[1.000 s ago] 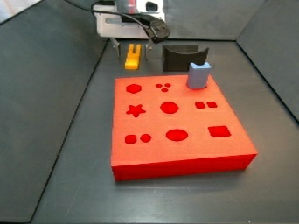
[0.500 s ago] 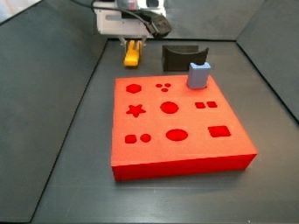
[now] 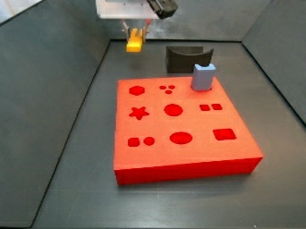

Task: Pick up the square-circle object. Move up. Rotate the square-circle object. Place the square-circle object on the fixture. Regrasp the square-circle object. Move to above the board. Insert the square-circle object.
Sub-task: Place the square-circle object on the fixture.

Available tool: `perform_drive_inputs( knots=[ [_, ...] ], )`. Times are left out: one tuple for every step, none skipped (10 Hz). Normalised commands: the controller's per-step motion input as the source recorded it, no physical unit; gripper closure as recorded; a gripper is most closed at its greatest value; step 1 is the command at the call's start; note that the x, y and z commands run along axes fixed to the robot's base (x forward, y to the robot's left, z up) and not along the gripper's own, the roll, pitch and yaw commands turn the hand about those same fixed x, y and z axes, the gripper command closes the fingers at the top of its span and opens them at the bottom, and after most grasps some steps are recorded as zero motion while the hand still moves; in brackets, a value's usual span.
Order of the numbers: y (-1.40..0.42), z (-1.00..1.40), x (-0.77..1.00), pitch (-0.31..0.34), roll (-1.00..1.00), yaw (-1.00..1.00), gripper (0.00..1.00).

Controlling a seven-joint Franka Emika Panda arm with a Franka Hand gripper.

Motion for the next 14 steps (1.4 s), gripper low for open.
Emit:
perform_drive_inputs(
  knots=[
    [0.00, 1.00, -0.01, 0.024, 0.03, -0.01, 1.00],
    [0.00, 1.00, -0.01, 0.035, 0.04, -0.01, 1.00],
    [0.00, 1.00, -0.02, 0.053, 0.07, -0.02, 1.00],
    [0.01, 1.00, -0.02, 0.058, 0.08, -0.02, 1.00],
    [0.00, 1.00, -0.03, 0.061, 0.10, -0.01, 1.00],
    [0.00, 1.00, -0.03, 0.066, 0.11, -0.01, 1.00],
    [0.00, 0.97, -0.03, 0.070, 0.12, 0.01, 1.00],
    [0.00, 0.79, -0.03, 0.079, 0.13, 0.02, 1.00],
    [0.00, 0.65, -0.02, 0.085, 0.14, 0.03, 1.00],
    [0.00, 0.52, -0.02, 0.093, 0.14, 0.04, 1.00],
    [0.00, 0.38, -0.01, 0.099, 0.14, 0.04, 1.00],
    [0.00, 0.20, 0.00, 0.100, 0.12, 0.04, 1.00],
    [-0.76, 0.37, 1.00, 0.207, -0.17, 0.27, 1.00],
    [-0.74, 0.33, 1.00, 0.221, -0.17, 0.25, 1.00]
  ],
)
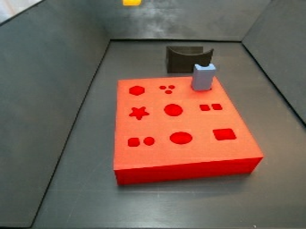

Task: Pick up the square-circle object. Move up. Rotate the square-circle object. Place the square-circle object on the fixture. Regrasp the square-circle object. Move to above the board. Insert the square-circle object.
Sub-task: Place the square-circle object on the fixture.

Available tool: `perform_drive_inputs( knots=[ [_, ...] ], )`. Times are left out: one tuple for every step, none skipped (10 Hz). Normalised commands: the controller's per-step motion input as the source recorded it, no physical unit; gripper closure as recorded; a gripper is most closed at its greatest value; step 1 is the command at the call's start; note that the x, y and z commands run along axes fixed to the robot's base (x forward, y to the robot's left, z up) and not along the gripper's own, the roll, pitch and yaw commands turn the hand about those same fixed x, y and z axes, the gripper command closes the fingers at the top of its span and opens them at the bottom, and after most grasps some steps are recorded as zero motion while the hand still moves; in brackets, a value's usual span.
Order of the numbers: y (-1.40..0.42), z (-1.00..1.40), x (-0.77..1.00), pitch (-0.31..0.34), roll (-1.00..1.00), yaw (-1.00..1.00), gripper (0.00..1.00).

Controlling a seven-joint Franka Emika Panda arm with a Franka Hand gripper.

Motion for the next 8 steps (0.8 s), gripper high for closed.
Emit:
perform_drive_inputs(
  knots=[
    [-0.68, 0.30, 1.00, 0.215, -0.17, 0.19, 1.00],
    [-0.58, 0.26, 1.00, 0.178, -0.15, 0.12, 1.00],
    [-0.46, 0.21, 1.00, 0.149, -0.13, 0.07, 1.00],
    [-0.41, 0.18, 1.00, 0.146, -0.11, 0.05, 1.00],
    [-0.35, 0.16, 1.00, 0.147, -0.07, 0.05, 1.00],
    [-0.27, 0.12, 1.00, 0.144, -0.07, 0.04, 1.00],
    [-0.22, 0.09, 1.00, 0.146, -0.07, 0.03, 1.00],
    [-0.17, 0.08, 1.00, 0.145, -0.07, 0.03, 1.00]
  ],
)
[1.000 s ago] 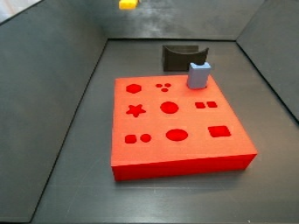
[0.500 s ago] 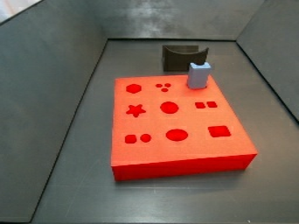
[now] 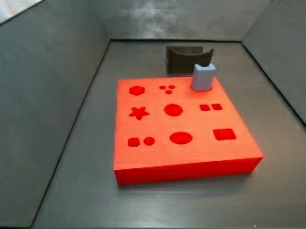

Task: Pick up the square-circle object. Move up. Rotate the square-circle object. Place the square-circle object on the fixture. Regrasp the square-circle object. Move to above the board. Insert the square-circle object.
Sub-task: Place the square-circle object on the fixture.

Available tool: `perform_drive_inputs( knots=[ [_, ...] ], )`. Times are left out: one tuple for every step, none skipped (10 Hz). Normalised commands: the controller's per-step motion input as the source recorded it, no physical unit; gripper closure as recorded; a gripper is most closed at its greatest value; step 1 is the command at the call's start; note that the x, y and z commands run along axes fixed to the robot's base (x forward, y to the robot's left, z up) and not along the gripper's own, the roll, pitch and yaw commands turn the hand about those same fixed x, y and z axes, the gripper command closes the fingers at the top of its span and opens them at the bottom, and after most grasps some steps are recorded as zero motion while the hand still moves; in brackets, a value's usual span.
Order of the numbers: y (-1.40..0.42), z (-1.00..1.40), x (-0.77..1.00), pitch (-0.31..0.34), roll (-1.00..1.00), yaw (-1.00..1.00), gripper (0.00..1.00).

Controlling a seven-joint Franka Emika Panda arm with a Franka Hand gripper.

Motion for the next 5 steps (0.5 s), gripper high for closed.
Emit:
perform_drive_inputs(
  knots=[
    [-0.13, 0.06, 1.00, 0.148, -0.07, 0.03, 1.00],
    [-0.07, 0.04, 0.87, 0.157, -0.07, 0.03, 1.00],
    [-0.04, 0.02, 0.78, 0.155, -0.06, 0.03, 1.00],
    [-0.03, 0.01, 0.66, 0.153, -0.06, 0.03, 1.00],
    [-0.02, 0.02, 0.58, 0.157, -0.06, 0.03, 1.00]
  ],
)
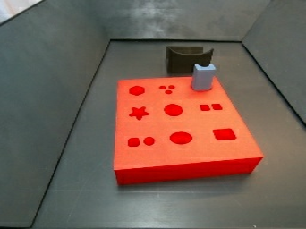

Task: Pick up the square-circle object. Move up. Rotate the square-circle object. Place the square-circle object on the fixture. Regrasp the square-circle object. Move to above the board. Insert the square-circle object.
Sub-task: Place the square-circle object on the fixture.

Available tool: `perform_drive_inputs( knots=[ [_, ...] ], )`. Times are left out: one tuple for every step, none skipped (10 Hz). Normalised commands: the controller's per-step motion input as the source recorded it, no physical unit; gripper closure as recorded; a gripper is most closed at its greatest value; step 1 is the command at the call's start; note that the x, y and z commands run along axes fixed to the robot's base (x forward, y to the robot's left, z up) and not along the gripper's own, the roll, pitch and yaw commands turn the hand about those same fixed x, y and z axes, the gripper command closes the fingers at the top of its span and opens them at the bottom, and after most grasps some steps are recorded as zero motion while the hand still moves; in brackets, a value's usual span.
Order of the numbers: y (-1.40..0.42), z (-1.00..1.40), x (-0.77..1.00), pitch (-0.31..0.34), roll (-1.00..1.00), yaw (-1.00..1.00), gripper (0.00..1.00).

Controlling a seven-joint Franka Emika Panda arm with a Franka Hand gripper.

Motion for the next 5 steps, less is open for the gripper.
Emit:
perform_drive_inputs(
  knots=[
    [0.64, -0.67, 0.95, -0.030, -1.00, -0.03, 1.00],
    [0.60, -0.63, 0.88, -0.037, -1.00, -0.04, 1.00],
    [0.47, -0.47, 0.81, -0.044, -1.00, -0.05, 1.00],
    [0.29, -0.28, 0.74, -0.042, -1.00, -0.05, 1.00],
    [0.11, -0.09, 0.60, -0.019, -1.00, -0.05, 1.00]
  ],
)
